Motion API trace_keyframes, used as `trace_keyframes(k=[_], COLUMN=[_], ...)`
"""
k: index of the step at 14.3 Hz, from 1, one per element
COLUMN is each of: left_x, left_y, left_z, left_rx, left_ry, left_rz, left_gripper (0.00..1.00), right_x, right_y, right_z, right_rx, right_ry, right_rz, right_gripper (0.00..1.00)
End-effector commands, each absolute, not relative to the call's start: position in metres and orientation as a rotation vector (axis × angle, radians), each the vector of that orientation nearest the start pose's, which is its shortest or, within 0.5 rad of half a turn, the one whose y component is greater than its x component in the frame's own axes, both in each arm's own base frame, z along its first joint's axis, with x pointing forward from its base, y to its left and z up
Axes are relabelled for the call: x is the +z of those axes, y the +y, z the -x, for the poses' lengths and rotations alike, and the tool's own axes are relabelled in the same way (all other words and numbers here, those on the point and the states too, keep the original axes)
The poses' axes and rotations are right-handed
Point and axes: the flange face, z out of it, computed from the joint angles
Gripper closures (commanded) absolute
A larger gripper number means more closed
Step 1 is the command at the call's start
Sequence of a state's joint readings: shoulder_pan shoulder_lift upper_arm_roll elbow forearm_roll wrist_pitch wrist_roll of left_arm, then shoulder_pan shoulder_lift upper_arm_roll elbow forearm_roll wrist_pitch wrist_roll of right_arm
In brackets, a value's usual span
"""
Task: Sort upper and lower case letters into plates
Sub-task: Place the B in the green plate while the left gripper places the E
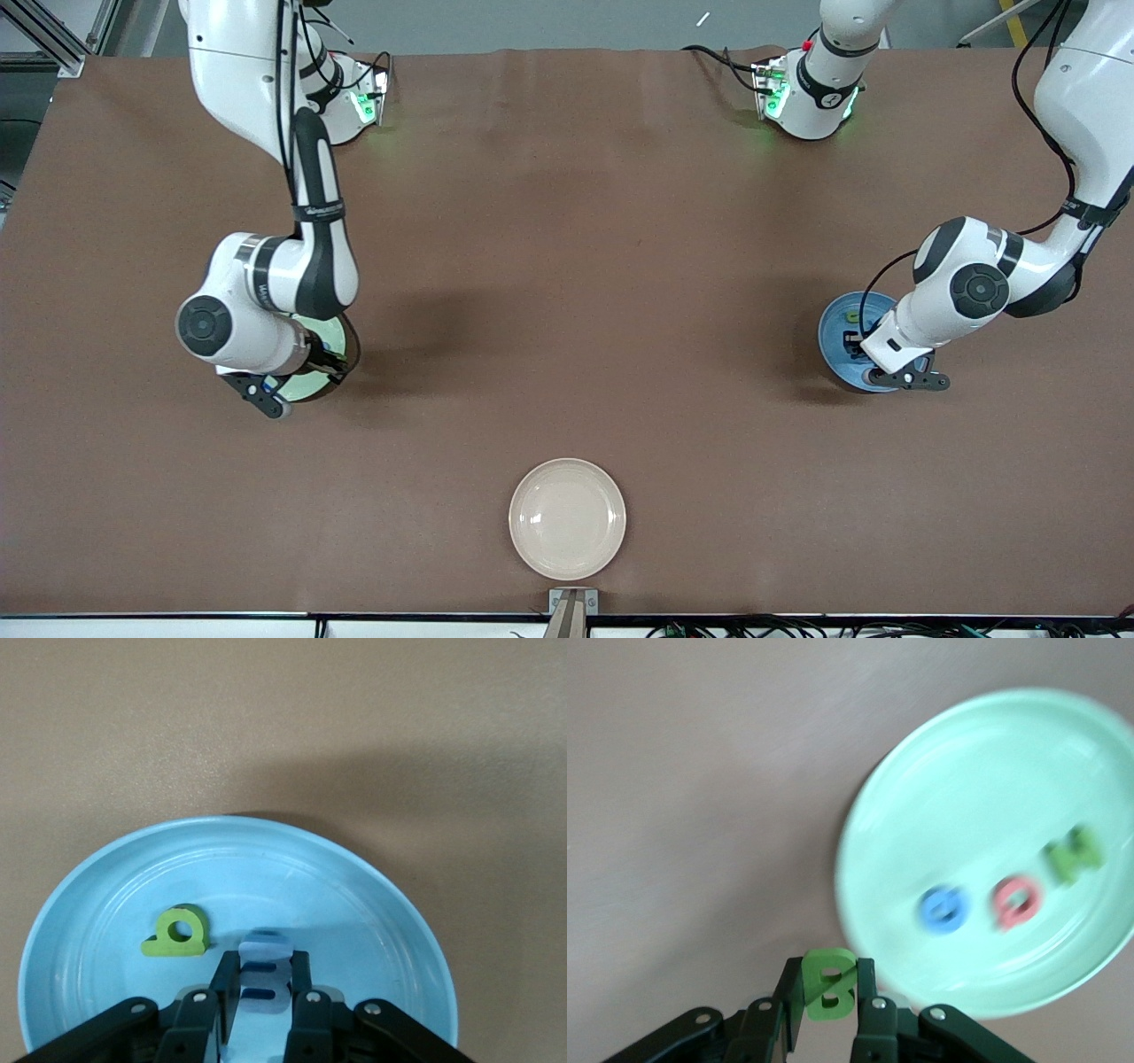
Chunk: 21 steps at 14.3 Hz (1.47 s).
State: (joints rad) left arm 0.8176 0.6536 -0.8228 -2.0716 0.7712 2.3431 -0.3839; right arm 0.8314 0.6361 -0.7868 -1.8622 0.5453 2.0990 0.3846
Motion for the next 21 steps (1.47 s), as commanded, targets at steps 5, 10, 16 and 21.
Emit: trace_keyframes(k=[5, 10, 16, 21], left_x=[0.189, 0.200, 0.228, 0.246], left_y=[0.008, 0.011, 0.004, 0.012], left_z=[-0.574, -0.582, -0.593, -0.609], left_rx=[0.064, 0.028, 0.019, -0.037], left_ry=[0.227, 0.219, 0.209, 0.166], left_rz=[3.064, 3.056, 3.030, 3.023], left_gripper=[0.90, 0.06, 0.01, 0.01], right_x=[0.234, 0.225, 0.201, 0.194], right_y=[-0.014, -0.015, -0.010, -0.010], right_z=[-0.605, -0.607, -0.605, -0.605], right_rx=[0.267, 0.248, 0.265, 0.268], right_ry=[0.765, 0.759, 0.761, 0.764], right_rz=[3.034, 3.035, 3.020, 3.022], right_gripper=[1.00, 1.00, 0.99, 0.96])
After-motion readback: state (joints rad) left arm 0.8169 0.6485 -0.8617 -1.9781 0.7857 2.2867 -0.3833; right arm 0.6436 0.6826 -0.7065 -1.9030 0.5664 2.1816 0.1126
